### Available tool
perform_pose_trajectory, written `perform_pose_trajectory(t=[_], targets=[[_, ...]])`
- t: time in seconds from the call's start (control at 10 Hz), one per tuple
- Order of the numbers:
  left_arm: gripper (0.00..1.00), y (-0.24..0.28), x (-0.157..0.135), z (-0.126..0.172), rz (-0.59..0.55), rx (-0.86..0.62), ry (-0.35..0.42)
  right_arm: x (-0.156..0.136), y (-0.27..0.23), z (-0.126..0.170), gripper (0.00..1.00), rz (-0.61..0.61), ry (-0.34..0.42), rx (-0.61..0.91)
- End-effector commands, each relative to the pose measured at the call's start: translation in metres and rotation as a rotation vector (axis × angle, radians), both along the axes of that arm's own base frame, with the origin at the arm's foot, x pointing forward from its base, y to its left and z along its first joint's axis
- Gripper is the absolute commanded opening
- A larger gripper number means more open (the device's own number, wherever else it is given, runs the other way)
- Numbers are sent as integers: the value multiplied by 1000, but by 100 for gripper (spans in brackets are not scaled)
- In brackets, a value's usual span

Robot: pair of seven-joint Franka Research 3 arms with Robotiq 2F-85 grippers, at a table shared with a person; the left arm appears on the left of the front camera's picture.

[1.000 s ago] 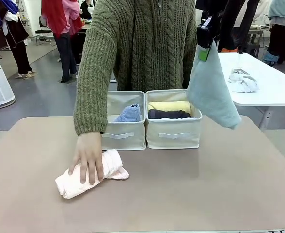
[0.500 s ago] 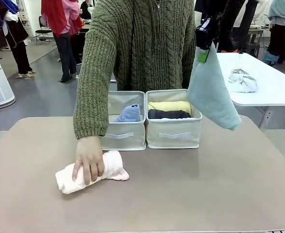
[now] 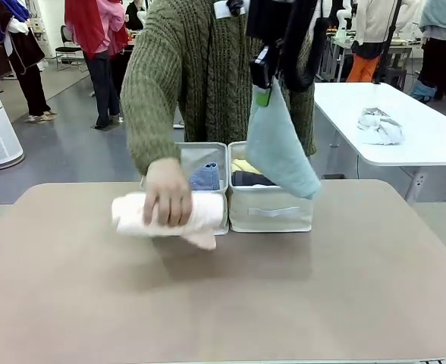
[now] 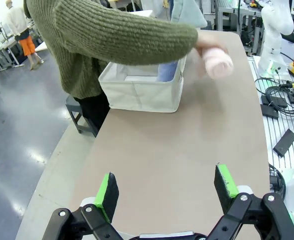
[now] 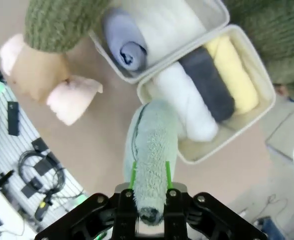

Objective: Sort the towels based on their folding style.
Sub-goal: Pick up another triangle-folded towel from the table and place it in the left Fabric basket.

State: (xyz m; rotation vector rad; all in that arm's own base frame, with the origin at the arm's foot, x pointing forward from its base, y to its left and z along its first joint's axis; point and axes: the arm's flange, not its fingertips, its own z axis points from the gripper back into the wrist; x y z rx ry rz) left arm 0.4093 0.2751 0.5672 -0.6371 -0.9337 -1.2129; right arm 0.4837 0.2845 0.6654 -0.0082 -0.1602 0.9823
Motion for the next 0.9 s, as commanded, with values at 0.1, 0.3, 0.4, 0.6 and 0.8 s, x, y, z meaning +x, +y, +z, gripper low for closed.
perform_pose_trajectory(t=[0.1, 0.3, 0.4, 0.6, 0.8], targets=[[100, 0, -3, 1, 1, 11, -1, -123, -136, 58, 18, -251, 7, -76], [100, 0, -3, 1, 1, 11, -1, -186, -174, 64, 18, -330, -30, -25], [100, 0, -3, 1, 1, 11, -1, -186, -177, 63, 18, -338, -27, -10], [100, 0, -3, 1, 1, 11, -1, -180, -180, 59, 18, -323, -9, -14], [100, 0, -3, 1, 1, 11, -1, -182, -182, 59, 18, -311, -14, -12]])
